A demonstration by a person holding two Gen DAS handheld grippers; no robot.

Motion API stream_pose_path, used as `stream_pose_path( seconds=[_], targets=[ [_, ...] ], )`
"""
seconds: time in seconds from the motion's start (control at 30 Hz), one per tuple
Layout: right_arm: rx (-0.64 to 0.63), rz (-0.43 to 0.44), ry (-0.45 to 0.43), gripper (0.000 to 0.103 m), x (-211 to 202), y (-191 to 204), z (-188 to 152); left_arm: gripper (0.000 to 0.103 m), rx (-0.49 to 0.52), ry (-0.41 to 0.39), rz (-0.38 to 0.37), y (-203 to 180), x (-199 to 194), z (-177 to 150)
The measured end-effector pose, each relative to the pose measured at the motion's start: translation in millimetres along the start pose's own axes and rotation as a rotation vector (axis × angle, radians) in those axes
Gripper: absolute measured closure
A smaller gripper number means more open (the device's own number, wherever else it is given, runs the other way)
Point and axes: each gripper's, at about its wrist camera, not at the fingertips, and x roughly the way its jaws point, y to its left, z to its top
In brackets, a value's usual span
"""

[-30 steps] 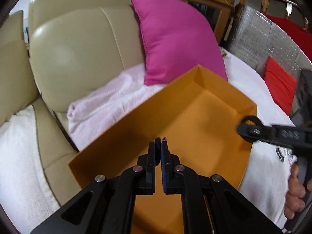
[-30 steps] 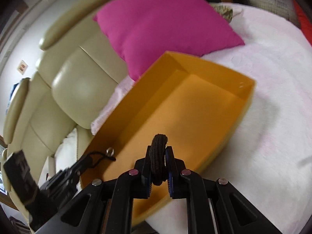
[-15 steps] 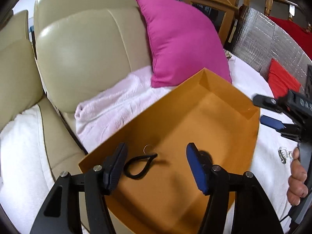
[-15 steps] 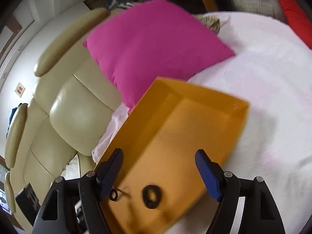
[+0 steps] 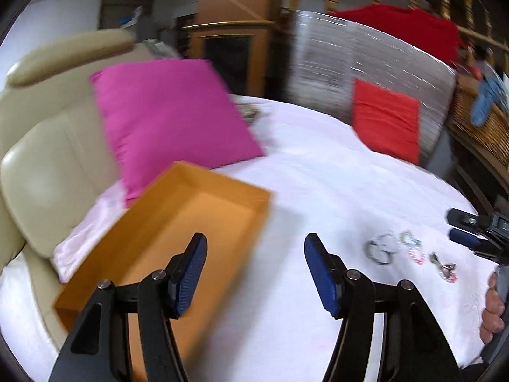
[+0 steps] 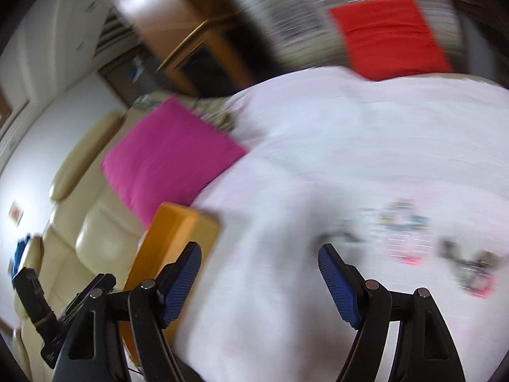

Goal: Organize jewelry
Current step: 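Move the right tool back to the jewelry on the blanket, then close the right tool on the silver watch while the left tool approaches the metal bangle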

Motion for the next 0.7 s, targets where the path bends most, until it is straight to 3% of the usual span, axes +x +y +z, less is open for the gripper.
stream_pose_path(
  seconds=[0.13, 0.2, 0.33, 0.5, 0.7],
  targets=[
    [0.098, -0.076, -0.053, 0.026, -45, -78, -7, 0.039, 0.039, 0.028, -0.03, -62, 35, -5],
    [0.181, -0.088, -0.051, 0.039, -54, -115, -11, 0.039, 0.066, 0.041, -0.044, -86, 53, -8],
    [0.37, -0.094, -0.01, 0.05, -53, -181, -18, 0.039, 0.152, 0.038, -0.064, -130, 78, -22],
    [0.469, -0.085, 0.006, 0.055, -48, -218, -12, 0.039, 0.178, 0.116, -0.092, -142, 103, -27],
    [0.484, -0.116, 0.09, 0.06, -10, -222, -3, 0.039, 0.144, 0.196, -0.045, -130, 134, -22]
  ],
)
